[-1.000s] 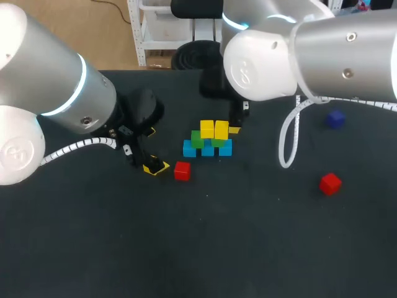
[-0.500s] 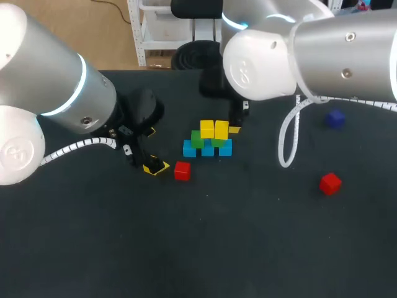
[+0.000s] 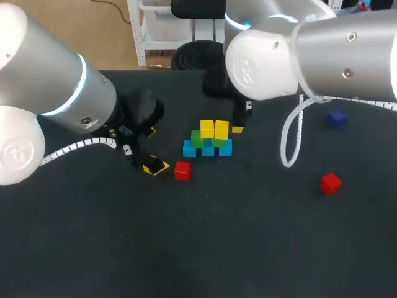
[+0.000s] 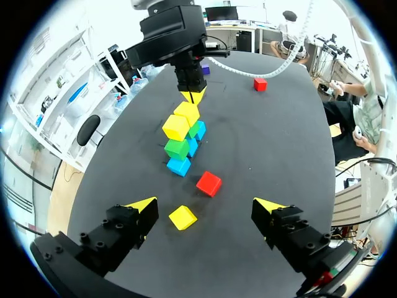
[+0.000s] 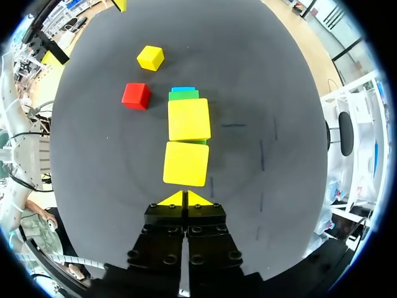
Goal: Place the blue cubes, place green cubes on the blue cubes, place the yellow cubes on the green cubes, then place the red cubes on the yellow cubes, and place purple cube on the red cubes.
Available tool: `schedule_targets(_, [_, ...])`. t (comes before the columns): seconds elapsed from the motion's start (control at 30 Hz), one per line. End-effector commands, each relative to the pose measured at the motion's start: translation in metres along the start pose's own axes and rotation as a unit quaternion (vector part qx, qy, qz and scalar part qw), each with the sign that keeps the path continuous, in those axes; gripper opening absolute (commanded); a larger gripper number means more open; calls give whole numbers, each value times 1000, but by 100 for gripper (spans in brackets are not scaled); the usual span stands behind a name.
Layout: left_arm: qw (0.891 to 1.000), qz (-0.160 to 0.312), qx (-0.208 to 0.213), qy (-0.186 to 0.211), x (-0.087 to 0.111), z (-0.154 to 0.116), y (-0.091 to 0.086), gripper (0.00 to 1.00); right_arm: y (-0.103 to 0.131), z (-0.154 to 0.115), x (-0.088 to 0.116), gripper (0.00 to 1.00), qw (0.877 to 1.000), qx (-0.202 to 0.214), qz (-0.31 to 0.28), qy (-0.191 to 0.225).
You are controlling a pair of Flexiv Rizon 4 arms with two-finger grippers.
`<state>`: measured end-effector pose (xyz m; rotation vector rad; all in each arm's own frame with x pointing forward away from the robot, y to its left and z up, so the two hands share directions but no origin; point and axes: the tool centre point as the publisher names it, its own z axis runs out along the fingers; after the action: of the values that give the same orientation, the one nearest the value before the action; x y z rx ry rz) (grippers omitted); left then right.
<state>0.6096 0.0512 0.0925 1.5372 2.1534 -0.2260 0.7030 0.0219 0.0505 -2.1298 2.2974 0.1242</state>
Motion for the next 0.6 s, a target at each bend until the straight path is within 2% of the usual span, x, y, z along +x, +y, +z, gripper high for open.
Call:
schedule_targets(0.03, [1000,0,0,2,-1,0,1,100,-3,1,-1,0,1000,0,1,0])
schedule_targets(0.6, [1000,0,0,2,-1,0,1,100,-10,3,-2,0,1000,0,-1,1])
